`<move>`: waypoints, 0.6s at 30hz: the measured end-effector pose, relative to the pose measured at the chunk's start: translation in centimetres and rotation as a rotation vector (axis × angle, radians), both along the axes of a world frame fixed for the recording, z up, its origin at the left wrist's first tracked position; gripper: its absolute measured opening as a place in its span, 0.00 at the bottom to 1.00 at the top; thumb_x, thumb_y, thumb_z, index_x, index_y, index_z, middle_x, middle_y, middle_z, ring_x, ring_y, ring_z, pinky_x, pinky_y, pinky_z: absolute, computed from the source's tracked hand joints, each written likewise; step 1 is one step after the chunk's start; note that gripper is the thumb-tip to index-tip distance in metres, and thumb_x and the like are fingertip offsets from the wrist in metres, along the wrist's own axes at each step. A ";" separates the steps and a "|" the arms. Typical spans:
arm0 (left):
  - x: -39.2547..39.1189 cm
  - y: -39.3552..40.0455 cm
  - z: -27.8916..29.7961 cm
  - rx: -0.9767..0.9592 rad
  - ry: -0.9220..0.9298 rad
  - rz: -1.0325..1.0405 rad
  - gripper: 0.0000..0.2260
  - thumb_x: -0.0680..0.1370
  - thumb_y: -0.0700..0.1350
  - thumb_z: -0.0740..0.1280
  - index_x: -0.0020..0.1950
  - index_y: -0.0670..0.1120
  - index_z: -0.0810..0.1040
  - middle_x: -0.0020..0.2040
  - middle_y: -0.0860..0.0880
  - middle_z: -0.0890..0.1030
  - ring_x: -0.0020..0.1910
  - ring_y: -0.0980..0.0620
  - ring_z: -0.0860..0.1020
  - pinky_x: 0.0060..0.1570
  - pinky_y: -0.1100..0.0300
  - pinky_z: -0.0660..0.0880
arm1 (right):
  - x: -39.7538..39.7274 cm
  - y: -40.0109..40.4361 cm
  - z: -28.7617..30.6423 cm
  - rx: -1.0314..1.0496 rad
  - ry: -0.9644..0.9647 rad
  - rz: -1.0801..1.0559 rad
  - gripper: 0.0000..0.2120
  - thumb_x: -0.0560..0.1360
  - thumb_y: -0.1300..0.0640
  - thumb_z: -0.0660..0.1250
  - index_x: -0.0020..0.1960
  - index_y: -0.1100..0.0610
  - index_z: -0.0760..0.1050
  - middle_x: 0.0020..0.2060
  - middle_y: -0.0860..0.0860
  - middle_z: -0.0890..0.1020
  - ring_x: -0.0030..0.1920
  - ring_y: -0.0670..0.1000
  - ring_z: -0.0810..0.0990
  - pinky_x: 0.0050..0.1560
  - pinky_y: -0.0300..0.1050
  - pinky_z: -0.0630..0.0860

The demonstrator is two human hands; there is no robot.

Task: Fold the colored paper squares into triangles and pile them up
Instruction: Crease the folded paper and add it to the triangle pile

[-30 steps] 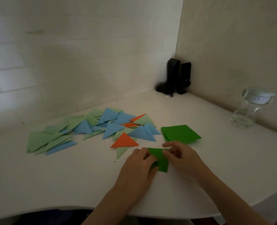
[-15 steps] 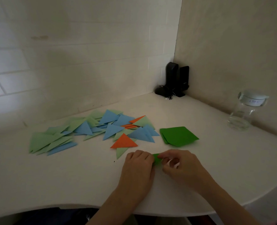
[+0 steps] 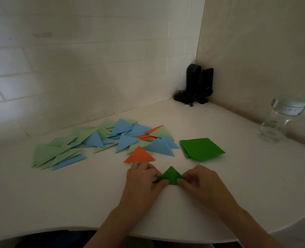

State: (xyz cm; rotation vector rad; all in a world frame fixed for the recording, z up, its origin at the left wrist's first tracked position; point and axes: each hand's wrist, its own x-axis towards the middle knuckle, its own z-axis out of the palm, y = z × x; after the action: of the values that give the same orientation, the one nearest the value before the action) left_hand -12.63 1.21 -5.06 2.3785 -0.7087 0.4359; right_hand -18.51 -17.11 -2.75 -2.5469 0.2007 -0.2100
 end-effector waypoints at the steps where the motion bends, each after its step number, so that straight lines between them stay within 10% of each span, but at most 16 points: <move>1: 0.0 -0.2 -0.2 0.017 -0.015 0.014 0.10 0.69 0.56 0.74 0.40 0.50 0.81 0.41 0.57 0.74 0.46 0.55 0.69 0.45 0.57 0.67 | 0.1 0.1 -0.1 0.007 0.005 -0.021 0.08 0.70 0.42 0.69 0.44 0.46 0.80 0.39 0.43 0.76 0.38 0.41 0.73 0.40 0.32 0.68; 18: 0.2 -0.6 0.7 0.235 0.048 0.150 0.20 0.68 0.70 0.56 0.38 0.56 0.75 0.41 0.57 0.70 0.48 0.55 0.66 0.46 0.59 0.62 | -0.3 0.8 0.3 0.003 -0.002 -0.099 0.14 0.67 0.38 0.69 0.43 0.44 0.69 0.37 0.42 0.75 0.38 0.40 0.73 0.34 0.34 0.65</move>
State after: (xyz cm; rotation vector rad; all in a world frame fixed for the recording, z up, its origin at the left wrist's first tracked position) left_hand -12.39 0.66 -4.41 2.6662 -0.5895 0.3741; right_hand -18.76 -16.30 -2.42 -2.5360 0.3271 -0.2499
